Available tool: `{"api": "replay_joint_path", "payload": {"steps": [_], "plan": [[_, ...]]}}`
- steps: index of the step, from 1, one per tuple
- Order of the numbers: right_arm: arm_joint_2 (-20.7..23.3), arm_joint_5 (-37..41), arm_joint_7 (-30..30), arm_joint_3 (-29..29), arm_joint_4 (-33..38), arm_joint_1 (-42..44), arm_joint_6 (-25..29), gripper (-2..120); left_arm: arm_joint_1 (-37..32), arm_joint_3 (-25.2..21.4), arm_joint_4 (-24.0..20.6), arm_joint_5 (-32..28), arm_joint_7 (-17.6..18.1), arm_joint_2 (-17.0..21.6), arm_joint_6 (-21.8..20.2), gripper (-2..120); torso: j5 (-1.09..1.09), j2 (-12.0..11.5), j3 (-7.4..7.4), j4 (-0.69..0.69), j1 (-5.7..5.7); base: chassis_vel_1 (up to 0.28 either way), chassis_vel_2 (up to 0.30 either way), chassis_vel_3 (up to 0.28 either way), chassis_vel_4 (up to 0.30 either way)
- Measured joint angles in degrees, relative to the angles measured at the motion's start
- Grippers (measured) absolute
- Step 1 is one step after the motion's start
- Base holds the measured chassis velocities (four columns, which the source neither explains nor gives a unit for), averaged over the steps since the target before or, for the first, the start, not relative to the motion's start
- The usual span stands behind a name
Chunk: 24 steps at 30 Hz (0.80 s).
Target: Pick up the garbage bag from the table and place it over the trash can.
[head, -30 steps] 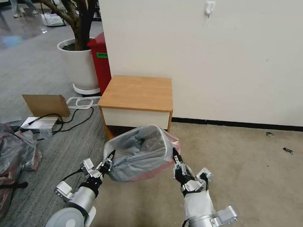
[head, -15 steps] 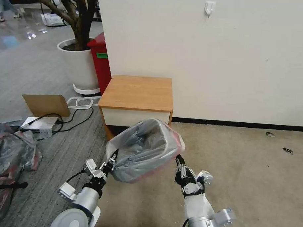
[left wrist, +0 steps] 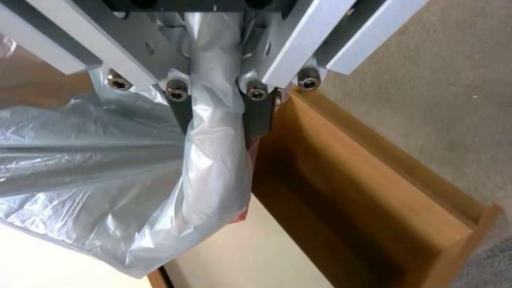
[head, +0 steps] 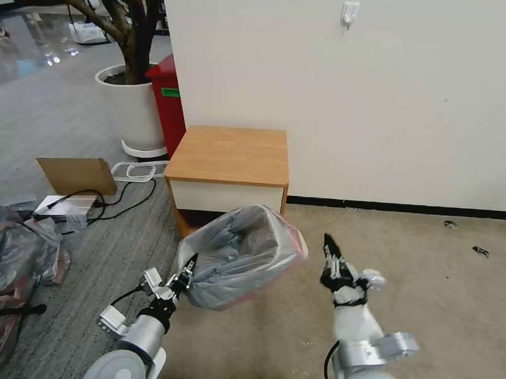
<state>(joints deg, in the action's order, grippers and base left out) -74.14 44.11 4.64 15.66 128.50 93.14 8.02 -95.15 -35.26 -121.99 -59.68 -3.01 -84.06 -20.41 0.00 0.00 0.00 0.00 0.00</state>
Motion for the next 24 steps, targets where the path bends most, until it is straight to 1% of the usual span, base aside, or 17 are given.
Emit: {"api": "replay_joint_path", "payload": {"steps": [1, 3, 4, 5, 7, 8, 9, 11, 13, 14, 15, 17, 18, 19, 21, 23, 24], "plan": [[0.0, 0.0, 0.0, 0.0, 0.0, 0.0, 0.0, 28, 0.0, 0.0, 0.0, 0.0, 0.0, 0.0, 0.0, 5, 0.0, 0.0, 0.0, 0.0, 0.0, 0.0, 0.0, 0.0, 0.0], [3.1, 5.1, -1.7, -1.0, 0.0, -1.9, -2.2, 37, 0.2, -0.1, 0.4, 0.0, -0.8, 1.3, -0.2, 5, 0.0, 0.0, 0.0, 0.01, 0.0, 0.0, 0.0, 0.0, 0.0], [3.1, 5.1, -1.7, -1.0, 0.0, -1.9, -2.2, 37, 0.2, -0.1, 0.4, 0.0, -0.8, 1.3, -0.2, 5, 0.0, 0.0, 0.0, 0.01, 0.0, 0.0, 0.0, 0.0, 0.0], [4.3, 6.8, -2.4, -1.1, -0.2, -2.8, -3.1, 41, 0.2, -0.2, 0.5, 0.0, -1.0, 1.7, -0.3, 5, -0.01, 0.0, 0.0, 0.0, 0.0, 0.0, 0.0, 0.0, 0.0], [7.3, 12.2, -4.4, -1.2, -1.2, -4.7, -4.8, 53, 0.3, -0.7, 0.6, 0.0, -1.3, 2.3, -0.3, 5, -0.01, 0.0, 0.0, -0.01, 0.0, 0.0, 0.0, 0.0, 0.0], [8.0, 13.3, -4.8, -1.1, -1.4, -5.0, -5.1, 56, 0.3, -0.9, 0.6, 0.0, -1.4, 2.3, -0.4, 5, -0.01, 0.0, 0.0, 0.0, 0.0, 0.0, 0.0, 0.0, 0.0], [8.0, 13.3, -4.8, -1.1, -1.4, -5.0, -5.1, 56, 0.3, -0.9, 0.6, 0.0, -1.4, 2.3, -0.4, 5, -0.01, 0.0, 0.0, 0.0, 0.0, 0.0, 0.0, 0.0, 0.0], [9.9, 16.0, -6.3, -1.0, -2.0, -5.4, -5.5, 67, 0.2, -1.1, 0.6, 0.0, -1.5, 2.4, -0.4, 5, -0.01, 0.0, 0.0, 0.0, 0.0, 0.0, 0.0, 0.0, 0.0], [10.1, 16.2, -6.4, -1.0, -2.0, -5.4, -5.5, 67, 0.2, -1.2, 0.6, 0.0, -1.5, 2.4, -0.4, 5, -0.01, 0.0, 0.0, 0.0, 0.0, 0.0, 0.0, 0.0, 0.0], [11.8, 18.0, -8.3, -0.9, -2.5, -4.8, -5.6, 76, 0.3, -1.3, 0.6, 0.0, -1.7, 2.4, -0.4, 5, -0.01, 0.0, 0.0, 0.0, 0.0, 0.0, 0.0, 0.0, 0.0], [12.5, 18.7, -9.8, -0.9, -2.9, -4.4, -5.6, 82, 0.3, -1.3, 0.7, 0.0, -1.7, 2.4, -0.4, 5, 0.0, 0.0, 0.0, 0.0, 0.0, 0.0, 0.0, 0.0, 0.0], [12.9, 19.3, -11.7, -0.9, -3.5, -4.0, -5.5, 88, 0.4, -1.3, 0.8, 0.0, -1.7, 2.4, -0.4, 5, 0.0, 0.0, 0.0, 0.0, 0.0, 0.0, 0.0, 0.0, 0.0], [12.9, 19.3, -11.7, -0.9, -3.5, -4.0, -5.5, 88, 0.4, -1.3, 0.8, 0.0, -1.7, 2.4, -0.4, 5, 0.0, 0.0, 0.0, 0.0, 0.0, 0.0, 0.0, 0.0, 0.0], [12.7, 19.9, -13.0, -1.0, -4.0, -3.7, -5.5, 94, 0.6, -1.3, 0.8, 0.0, -1.8, 2.4, -0.3, 5, 0.0, 0.0, 0.0, 0.0, 0.0, 0.0, 0.0, 0.0, 0.0], [11.4, 20.5, -13.9, -1.6, -4.5, -3.7, -5.4, 99, 0.7, -1.2, 0.9, 0.0, -1.8, 2.3, -0.3, 5, -0.01, 0.0, 0.0, 0.0, 0.0, 0.0, 0.0, 0.0, 0.0], [11.2, 20.6, -14.0, -1.7, -4.5, -3.7, -5.3, 99, 0.7, -1.2, 0.9, 0.0, -1.8, 2.3, -0.3, 5, 0.0, 0.0, 0.0, 0.0, 0.0, 0.0, 0.0, 0.0, 0.0], [10.3, 20.9, -14.5, -2.0, -4.8, -4.0, -5.3, 100, 0.7, -1.2, 0.9, 0.0, -1.8, 2.3, -0.3, 5, 0.0, 0.0, 0.0, 0.0, 0.0, 0.0, 0.0, 0.0, 0.0]]}}
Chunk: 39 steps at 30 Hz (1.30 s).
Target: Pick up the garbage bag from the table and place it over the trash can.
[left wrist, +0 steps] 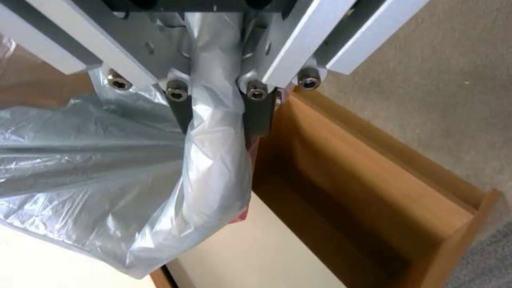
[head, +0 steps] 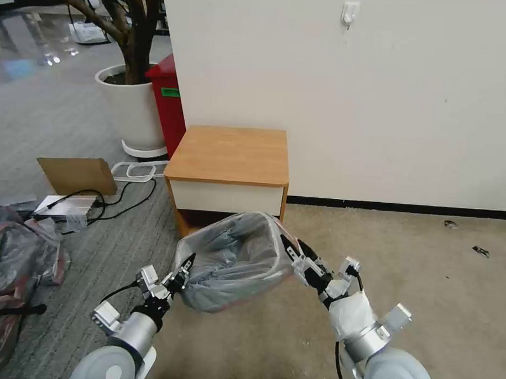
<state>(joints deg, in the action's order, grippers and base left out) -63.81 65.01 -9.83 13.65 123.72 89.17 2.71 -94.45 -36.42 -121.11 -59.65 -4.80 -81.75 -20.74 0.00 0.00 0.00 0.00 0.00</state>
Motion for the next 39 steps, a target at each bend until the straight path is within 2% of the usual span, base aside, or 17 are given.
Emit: {"api": "replay_joint_path", "payload": {"steps": [7, 12, 19, 21, 23, 27, 29, 31, 33, 34, 36, 39], "plan": [[-1.2, 1.2, -1.2, 0.1, -0.8, -0.7, 0.2, 99, 0.0, -0.1, 0.0, 0.0, -0.1, -0.1, 0.1, 5, 0.0, 0.0, 0.0, 0.0, 0.0, 0.0, 0.0, 0.0, 0.0], [-1.8, 1.0, -2.0, 0.1, -1.7, -0.7, 0.9, 89, 0.0, 0.0, 0.4, 0.0, -0.3, -0.5, 0.2, 5, 0.0, 0.0, 0.0, 0.0, 0.0, 0.0, 0.0, 0.0, 0.0], [-3.0, 0.0, -2.7, -0.5, -3.0, -1.5, 1.2, 60, -0.1, 0.1, 0.5, 0.2, -0.3, -1.2, 0.3, 5, 0.0, 0.0, 0.0, 0.0, 0.0, 0.0, 0.0, 0.0, 0.0], [-3.0, -0.2, -2.9, -0.6, -3.1, -1.6, 1.2, 57, -0.1, 0.1, 0.4, 0.3, -0.3, -1.3, 0.3, 5, 0.0, 0.0, 0.0, 0.0, 0.0, 0.0, 0.0, 0.0, 0.0], [-3.1, -0.5, -3.1, -0.7, -3.1, -1.7, 1.4, 44, -0.2, 0.1, 0.3, 0.4, -0.3, -1.3, 0.3, 5, 0.0, 0.0, 0.0, 0.0, 0.0, 0.0, 0.0, 0.0, 0.0], [-3.1, -0.7, -3.2, -0.7, -3.1, -1.7, 1.6, 35, -0.2, 0.0, 0.3, 0.6, -0.4, -1.3, 0.3, 5, 0.0, 0.0, 0.0, 0.0, 0.0, 0.0, 0.0, 0.0, 0.0], [-3.1, -0.8, -3.4, -0.6, -3.0, -1.7, 1.9, 24, -0.3, 0.1, 0.3, 1.0, -0.5, -1.3, 0.4, 5, 0.0, 0.0, 0.0, -0.01, 0.0, 0.0, 0.0, 0.0, 0.0], [-3.1, -0.9, -3.5, -0.6, -3.0, -1.7, 1.9, 21, -0.3, 0.2, 0.3, 1.0, -0.5, -1.3, 0.4, 5, 0.0, 0.0, 0.0, -0.01, 0.0, 0.0, 0.0, 0.0, 0.0], [-3.1, -1.1, -3.7, -0.5, -3.0, -1.7, 2.1, 8, -0.3, 0.3, 0.3, 1.2, -0.6, -1.4, 0.4, 5, 0.0, 0.0, 0.0, 0.0, 0.0, 0.0, 0.0, 0.0, 0.0], [-3.1, -1.1, -3.7, -0.5, -3.0, -1.7, 2.1, 8, -0.3, 0.3, 0.3, 1.2, -0.6, -1.4, 0.4, 5, 0.0, 0.0, 0.0, 0.0, 0.0, 0.0, 0.0, 0.0, 0.0], [-3.2, -1.5, -3.8, -0.5, -3.0, -1.7, 2.2, 0, -0.3, 0.3, 0.3, 1.2, -0.6, -1.5, 0.4, 5, 0.0, 0.0, 0.0, 0.0, 0.0, 0.0, 0.0, 0.0, 0.0], [-3.2, -1.7, -3.8, -0.5, -3.0, -1.8, 2.3, 0, -0.4, 0.4, 0.2, 1.3, -0.7, -1.5, 0.4, 5, 0.0, 0.0, 0.0, 0.0, 0.0, 0.0, 0.0, 0.0, 0.0]]}}
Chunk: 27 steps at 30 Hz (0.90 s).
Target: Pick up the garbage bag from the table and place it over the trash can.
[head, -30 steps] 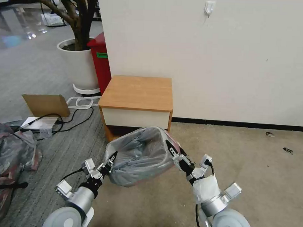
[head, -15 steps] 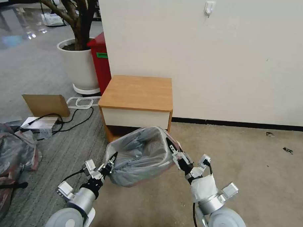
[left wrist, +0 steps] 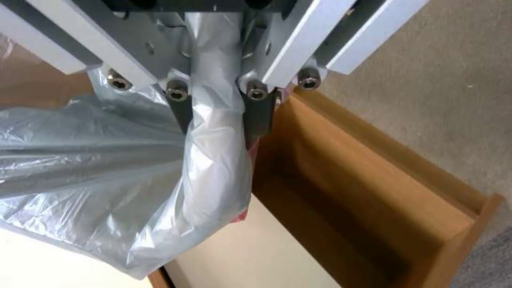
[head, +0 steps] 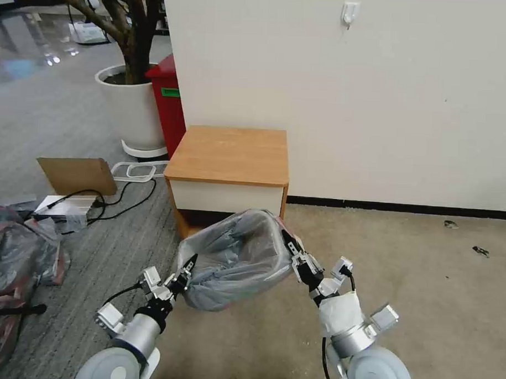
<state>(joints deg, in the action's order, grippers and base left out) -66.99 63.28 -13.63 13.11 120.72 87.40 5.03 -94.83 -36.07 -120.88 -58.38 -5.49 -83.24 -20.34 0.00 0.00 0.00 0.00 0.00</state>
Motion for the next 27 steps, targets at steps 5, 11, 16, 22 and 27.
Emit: {"api": "replay_joint_path", "payload": {"steps": [5, 11, 16, 22, 27], "plan": [[-0.2, -1.0, 0.6, 0.0, -0.8, -0.7, 0.9, 0, -0.6, 0.5, -0.4, 0.3, -1.0, 0.0, 0.0, 5, 0.0, 0.0, 0.0, 0.0, 0.0, 0.0, 0.0, 0.0, 0.0], [-0.4, -2.1, 2.5, 0.1, -1.8, -1.3, 1.7, 0, -0.8, 1.3, -0.5, 0.6, -1.4, -0.4, 0.0, 5, 0.0, 0.0, 0.0, 0.0, 0.0, 0.0, 0.0, 0.0, 0.0], [-0.3, -3.5, 4.1, 0.4, -3.3, -1.6, 2.5, 0, -1.0, 1.6, -0.9, 0.7, -1.6, -0.7, 0.0, 5, 0.0, 0.0, 0.0, 0.0, 0.0, 0.0, 0.0, 0.0, 0.0], [-0.3, -6.4, 7.5, 0.4, -4.1, -1.8, 2.5, 0, -1.1, 2.0, -1.2, 0.9, -1.7, -0.9, 0.1, 5, 0.0, 0.0, 0.0, 0.0, 0.0, 0.0, 0.0, 0.0, 0.0], [-0.2, -10.0, 11.6, 0.4, -4.2, -1.9, 0.9, 0, -1.1, 2.2, -1.4, 1.0, -1.7, -1.1, 0.1, 5, 0.0, 0.0, 0.0, 0.0, 0.0, 0.0, 0.0, 0.0, 0.0]]}}
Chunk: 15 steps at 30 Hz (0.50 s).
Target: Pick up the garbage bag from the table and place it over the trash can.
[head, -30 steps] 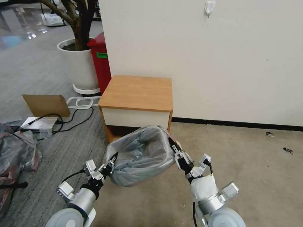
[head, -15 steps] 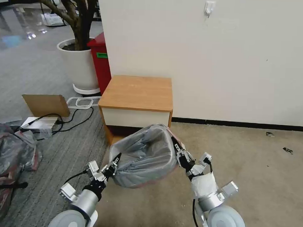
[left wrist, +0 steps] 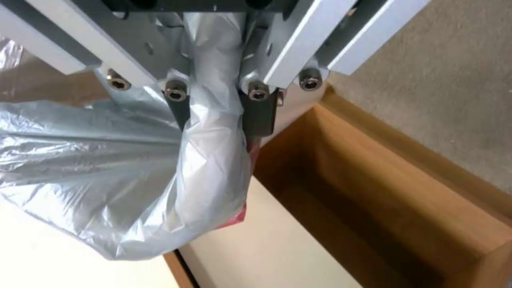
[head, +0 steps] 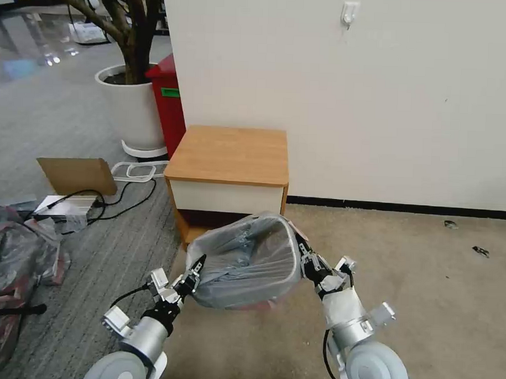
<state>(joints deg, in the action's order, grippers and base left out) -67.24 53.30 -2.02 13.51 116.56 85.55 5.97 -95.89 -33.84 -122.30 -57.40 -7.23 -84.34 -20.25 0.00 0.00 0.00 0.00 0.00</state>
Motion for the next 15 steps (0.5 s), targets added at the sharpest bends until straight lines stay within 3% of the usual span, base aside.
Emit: {"api": "replay_joint_path", "payload": {"steps": [15], "plan": [[0.5, -11.7, 7.8, -0.3, -0.3, -0.4, -4.2, 0, 0.1, 1.2, -0.6, 0.4, -0.1, -0.9, 0.1, 7, 0.0, 0.0, 0.0, 0.0, 0.0, 0.0, 0.0, 0.0, 0.0]]}}
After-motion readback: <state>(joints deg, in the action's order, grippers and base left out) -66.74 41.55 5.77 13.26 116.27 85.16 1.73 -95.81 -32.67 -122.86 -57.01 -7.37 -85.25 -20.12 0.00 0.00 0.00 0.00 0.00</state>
